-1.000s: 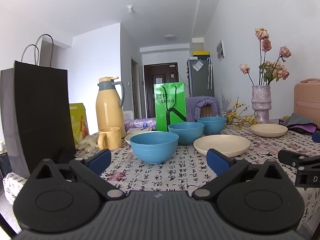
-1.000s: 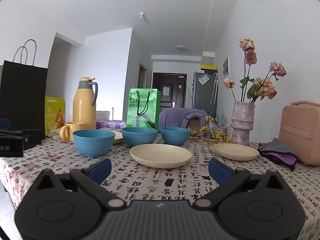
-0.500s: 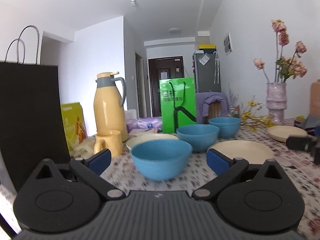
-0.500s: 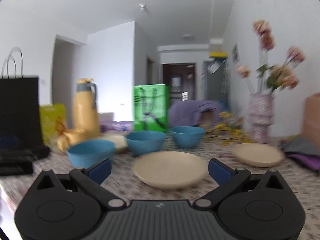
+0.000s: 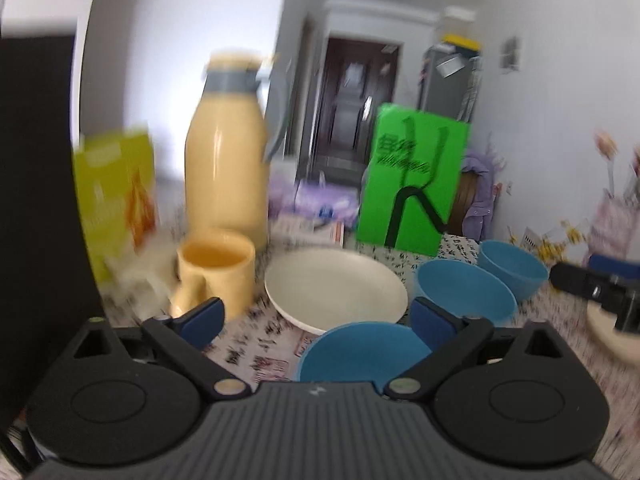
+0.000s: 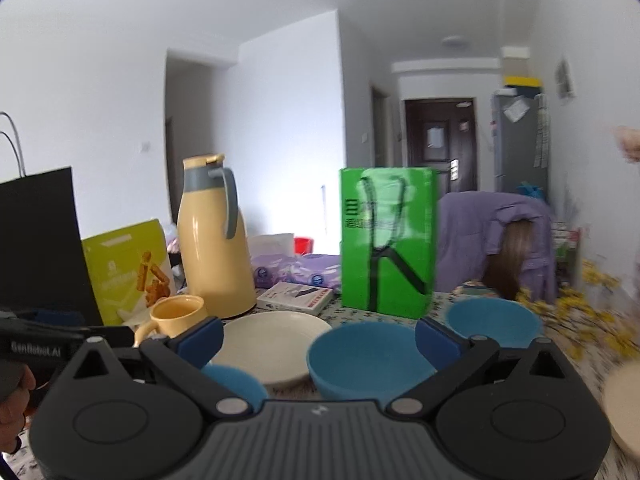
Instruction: Organize plates and bowls
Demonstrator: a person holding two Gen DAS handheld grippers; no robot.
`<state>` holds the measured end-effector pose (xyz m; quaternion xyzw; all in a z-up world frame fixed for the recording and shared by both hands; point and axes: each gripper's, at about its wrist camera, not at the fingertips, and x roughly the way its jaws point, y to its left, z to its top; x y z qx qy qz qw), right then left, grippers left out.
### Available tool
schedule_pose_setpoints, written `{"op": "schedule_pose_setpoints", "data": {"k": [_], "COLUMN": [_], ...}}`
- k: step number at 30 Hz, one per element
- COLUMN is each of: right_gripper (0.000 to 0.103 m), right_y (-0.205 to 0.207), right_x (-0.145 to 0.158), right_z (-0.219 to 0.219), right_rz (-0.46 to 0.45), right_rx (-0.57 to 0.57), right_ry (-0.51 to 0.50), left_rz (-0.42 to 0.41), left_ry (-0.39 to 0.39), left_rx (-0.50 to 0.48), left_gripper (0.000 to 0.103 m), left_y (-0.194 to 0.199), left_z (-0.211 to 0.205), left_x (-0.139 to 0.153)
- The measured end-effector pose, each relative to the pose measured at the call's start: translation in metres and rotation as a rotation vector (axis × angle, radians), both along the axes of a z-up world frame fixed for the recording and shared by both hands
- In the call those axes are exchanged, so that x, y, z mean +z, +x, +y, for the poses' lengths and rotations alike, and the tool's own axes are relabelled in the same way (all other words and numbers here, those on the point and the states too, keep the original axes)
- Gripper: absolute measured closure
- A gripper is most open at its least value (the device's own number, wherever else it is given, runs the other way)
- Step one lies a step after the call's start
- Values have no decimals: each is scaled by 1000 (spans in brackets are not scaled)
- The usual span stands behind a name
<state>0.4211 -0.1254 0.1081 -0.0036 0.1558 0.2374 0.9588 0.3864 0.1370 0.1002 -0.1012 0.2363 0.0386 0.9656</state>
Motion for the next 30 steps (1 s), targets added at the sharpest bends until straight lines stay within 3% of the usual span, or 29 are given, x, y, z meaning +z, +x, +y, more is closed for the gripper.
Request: {"op": "schedule_pose_setpoints", "data": {"k": [4, 6, 9, 12, 15, 18, 24, 30], "right_gripper": [9, 13, 16, 26, 31, 37, 63, 70], "right_y": [68, 101, 151, 194, 229, 253, 288, 304], "right_x": [4, 3, -2, -16, -31, -40, -60, -91], "right_z": [31, 45, 68, 87, 99, 108, 125, 133], "right_rz": [48, 92, 184, 278, 374, 408, 478, 558], "right_rx": [37, 59, 102, 140, 175, 180, 187, 177], "right_ry": [-73, -87, -88, -141, -181, -214, -273, -306], "left_rz": [118, 189, 248, 314, 348, 395, 439, 450], "left_ry": [-106, -157, -172, -182, -142, -122, -140, -144], "left_rx": [12, 11, -6, -6, 0, 2, 10, 29], "left_gripper": [29, 33, 38, 55, 57, 61, 66, 71], "left_y": [51, 76, 102, 126, 139, 153, 173, 183], "left_z": [24, 33, 37, 41, 39, 40, 50, 56], "left_x": [-10, -18, -26, -36, -44, -51, -64, -72]}}
